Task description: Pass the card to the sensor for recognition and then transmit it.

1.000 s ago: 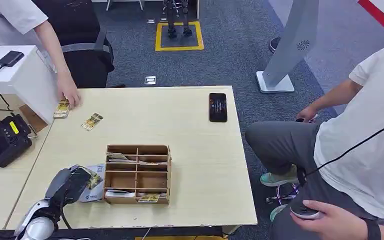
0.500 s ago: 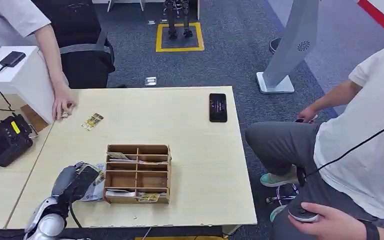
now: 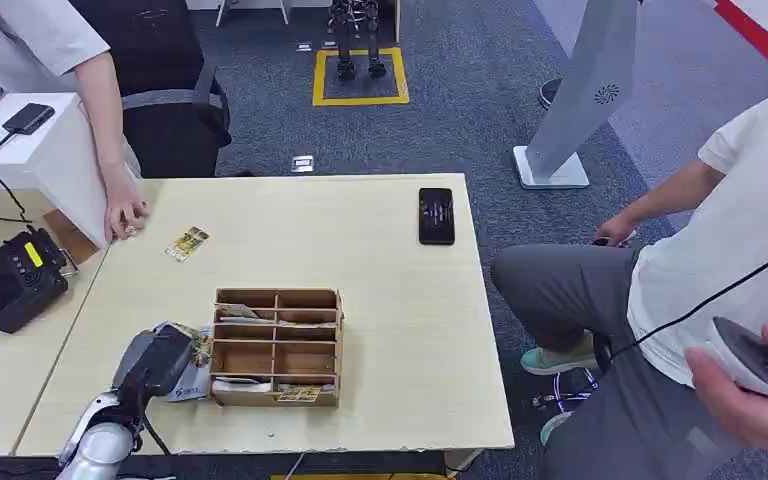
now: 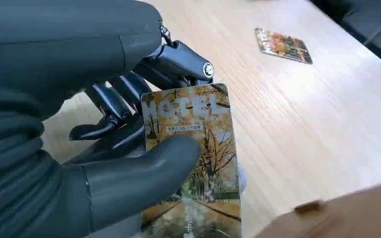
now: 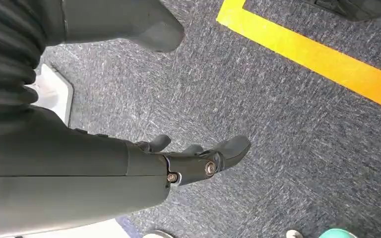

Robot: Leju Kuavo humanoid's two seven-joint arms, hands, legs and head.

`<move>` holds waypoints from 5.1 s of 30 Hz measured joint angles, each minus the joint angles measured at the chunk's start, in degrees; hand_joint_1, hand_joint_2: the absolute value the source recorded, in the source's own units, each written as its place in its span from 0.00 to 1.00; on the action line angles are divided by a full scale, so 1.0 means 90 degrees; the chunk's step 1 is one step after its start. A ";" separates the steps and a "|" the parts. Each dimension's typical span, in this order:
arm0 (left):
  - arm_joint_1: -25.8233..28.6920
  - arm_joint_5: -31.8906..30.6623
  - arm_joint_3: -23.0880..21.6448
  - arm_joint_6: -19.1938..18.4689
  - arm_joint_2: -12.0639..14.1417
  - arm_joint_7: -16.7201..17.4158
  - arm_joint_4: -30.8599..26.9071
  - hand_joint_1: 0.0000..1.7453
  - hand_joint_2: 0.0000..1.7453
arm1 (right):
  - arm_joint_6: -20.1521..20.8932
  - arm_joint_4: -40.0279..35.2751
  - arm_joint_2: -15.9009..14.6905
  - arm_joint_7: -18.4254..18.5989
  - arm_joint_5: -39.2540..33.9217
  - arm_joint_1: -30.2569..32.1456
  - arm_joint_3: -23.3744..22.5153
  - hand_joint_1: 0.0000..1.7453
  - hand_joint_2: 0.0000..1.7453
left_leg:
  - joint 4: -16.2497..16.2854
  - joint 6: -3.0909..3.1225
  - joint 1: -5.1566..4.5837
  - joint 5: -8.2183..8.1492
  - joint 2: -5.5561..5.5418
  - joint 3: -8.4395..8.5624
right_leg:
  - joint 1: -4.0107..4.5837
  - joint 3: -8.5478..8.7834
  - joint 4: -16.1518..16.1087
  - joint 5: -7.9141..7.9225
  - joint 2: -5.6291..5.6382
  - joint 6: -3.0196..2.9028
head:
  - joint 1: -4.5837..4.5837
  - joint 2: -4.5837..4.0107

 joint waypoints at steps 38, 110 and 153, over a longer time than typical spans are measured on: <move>-0.2515 -0.1294 0.0213 0.2785 0.0644 -0.0957 -0.0097 1.00 1.00 | 0.0219 -0.0061 0.0000 0.0024 0.0464 -0.0125 0.0214 0.00 1.00 | 0.0004 0.0000 0.0001 0.0020 0.0008 -0.0062 | 0.0000 -0.0064 0.0002 0.0027 0.0019 0.0000 | 0.0002 0.0000; -0.1465 -0.3110 -0.3420 -0.0035 0.2066 -0.1655 -0.3798 0.00 1.00 | 0.0231 -0.0058 0.0022 -0.0095 0.0260 -0.0073 0.0107 0.00 1.00 | 0.0004 0.0002 -0.0001 0.0018 0.0008 -0.0074 | -0.0002 -0.0077 0.0000 0.0026 0.0019 0.0000 | 0.0002 0.0000; -0.0759 -0.3010 -0.3196 0.0048 0.3416 -0.1254 -0.3818 0.00 1.00 | 0.0187 -0.0058 0.0019 -0.0136 0.0194 -0.0065 -0.0017 0.00 1.00 | -0.0004 -0.0016 0.0002 0.0005 0.0052 -0.0067 | -0.0001 -0.0083 0.0005 0.0024 0.0062 -0.0002 | 0.0005 0.0000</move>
